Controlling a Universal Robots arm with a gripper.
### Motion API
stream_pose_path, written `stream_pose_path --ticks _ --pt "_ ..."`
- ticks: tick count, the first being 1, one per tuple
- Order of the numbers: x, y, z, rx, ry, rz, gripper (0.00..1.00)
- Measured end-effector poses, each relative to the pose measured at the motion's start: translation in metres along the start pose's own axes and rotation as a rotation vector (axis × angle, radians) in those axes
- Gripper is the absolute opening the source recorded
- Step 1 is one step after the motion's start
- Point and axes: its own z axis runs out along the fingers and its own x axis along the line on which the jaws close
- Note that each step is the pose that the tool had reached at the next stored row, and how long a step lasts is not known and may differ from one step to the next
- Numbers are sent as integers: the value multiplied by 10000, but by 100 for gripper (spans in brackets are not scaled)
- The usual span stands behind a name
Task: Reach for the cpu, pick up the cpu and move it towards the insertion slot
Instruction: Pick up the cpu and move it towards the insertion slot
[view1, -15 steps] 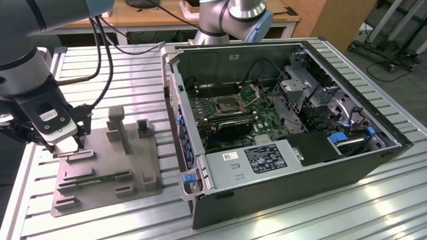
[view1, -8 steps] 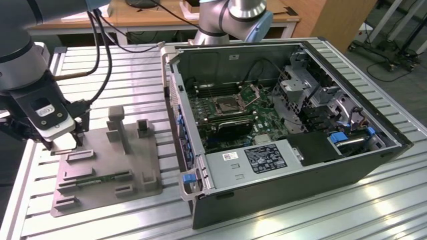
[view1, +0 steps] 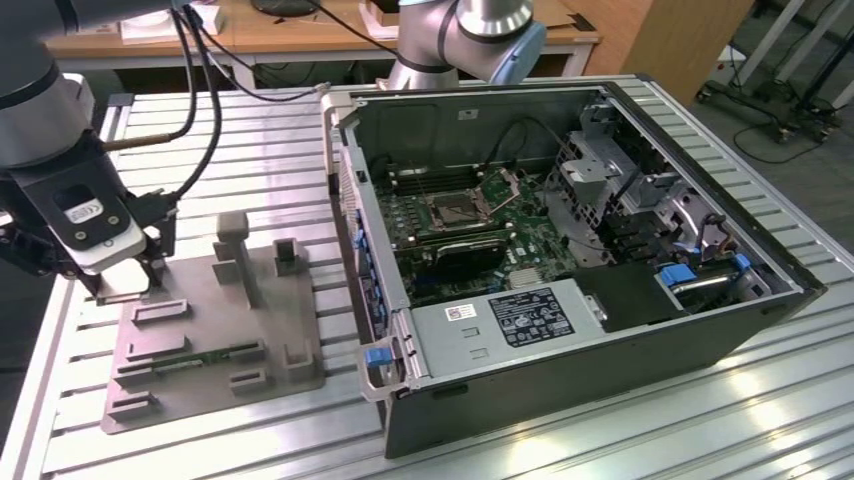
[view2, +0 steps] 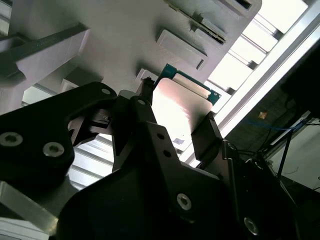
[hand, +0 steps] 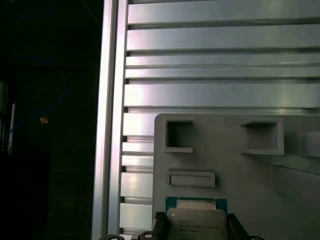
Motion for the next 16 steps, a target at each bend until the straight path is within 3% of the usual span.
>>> stream_pose_path --ticks 11,16 --pt "-1 6 -128 0 0 0 55" --pt "-1 6 -134 -1 0 1 55"
